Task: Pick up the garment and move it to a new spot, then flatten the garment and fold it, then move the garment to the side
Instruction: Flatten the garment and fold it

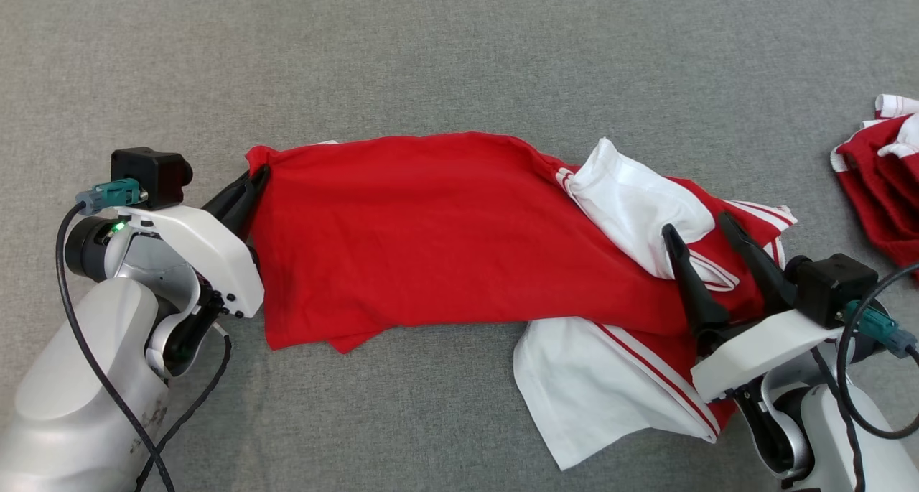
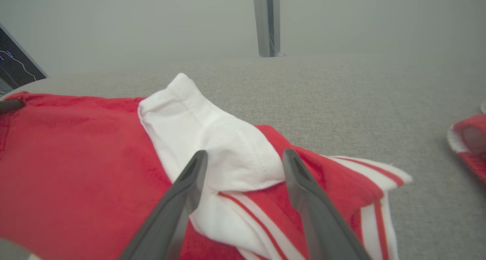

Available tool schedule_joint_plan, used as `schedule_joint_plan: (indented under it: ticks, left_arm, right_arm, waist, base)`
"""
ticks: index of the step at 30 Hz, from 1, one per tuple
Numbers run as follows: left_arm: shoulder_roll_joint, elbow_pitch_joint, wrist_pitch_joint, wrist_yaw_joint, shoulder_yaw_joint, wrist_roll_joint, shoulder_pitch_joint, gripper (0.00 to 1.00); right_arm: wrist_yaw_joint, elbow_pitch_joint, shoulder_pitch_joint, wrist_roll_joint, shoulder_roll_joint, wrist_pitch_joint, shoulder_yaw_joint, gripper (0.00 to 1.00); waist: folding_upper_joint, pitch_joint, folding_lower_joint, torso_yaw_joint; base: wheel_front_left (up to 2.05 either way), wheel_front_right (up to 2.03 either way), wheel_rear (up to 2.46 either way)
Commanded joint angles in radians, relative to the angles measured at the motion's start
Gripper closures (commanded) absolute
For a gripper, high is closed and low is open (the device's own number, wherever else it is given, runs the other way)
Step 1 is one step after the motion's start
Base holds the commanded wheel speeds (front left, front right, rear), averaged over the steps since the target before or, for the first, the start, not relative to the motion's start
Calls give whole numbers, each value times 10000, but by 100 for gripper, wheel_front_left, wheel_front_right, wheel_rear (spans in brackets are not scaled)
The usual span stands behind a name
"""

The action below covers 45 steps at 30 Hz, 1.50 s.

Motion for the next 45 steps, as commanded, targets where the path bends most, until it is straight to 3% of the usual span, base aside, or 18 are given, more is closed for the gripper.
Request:
schedule_joint_plan:
  ticks: [1, 15, 16, 18, 19, 20, 21, 33, 42, 45]
  left_arm:
    - [30, 15, -77, 58, 4, 62, -192, 100]
    - [73, 117, -259, 88, -81, 82, -120, 100]
    - [73, 120, -257, 89, -91, 74, -116, 100]
    - [75, 121, -273, 91, -101, 65, -112, 100]
    - [75, 122, -275, 88, -108, 59, -114, 100]
    - [73, 127, -283, 85, -118, 54, -114, 100]
    - [71, 129, -293, 82, -126, 49, -115, 100]
    - [326, -481, -1206, 360, 114, 301, -110, 100]
    - [865, -2435, -1827, 1064, 528, 834, -469, 100]
    - [1150, -3650, -1923, 1505, 791, 1116, -689, 100]
  right_arm:
    - [2, 115, -145, 111, -106, -40, 46, 0]
    - [4, 1469, -696, 998, -301, -345, 243, 0]
    - [4, 1544, -768, 1087, -337, -359, 329, 4]
    - [4, 1674, -917, 1246, -371, -416, 494, 50]
    - [4, 1712, -976, 1306, -414, -415, 578, 58]
    - [4, 1756, -1052, 1362, -455, -463, 659, 83]
    - [4, 1799, -1132, 1413, -498, -519, 726, 100]
    - [4, 731, -1437, 901, -1083, -1264, 526, 100]
    - [4, -1049, -1992, 176, -1663, -719, -348, 100]
    - [4, -1992, -2574, 9, -2075, -278, -691, 100]
  waist:
    - [0, 28, 0, 64]
    - [0, 117, 0, 116]
    - [0, 123, 0, 114]
    - [0, 138, 0, 113]
    - [0, 148, 0, 117]
    - [0, 154, 0, 123]
    - [0, 163, 0, 128]
    - [0, 5, 0, 104]
    - [0, -410, 0, 134]
    - [0, -652, 0, 188]
  base:
    - [0, 0, 0]
    - [0, 0, 0]
    - [0, 0, 0]
    - [0, 0, 0]
    - [0, 0, 0]
    - [0, 0, 0]
    - [0, 0, 0]
    - [0, 0, 0]
    - [0, 0, 0]
    - [0, 0, 0]
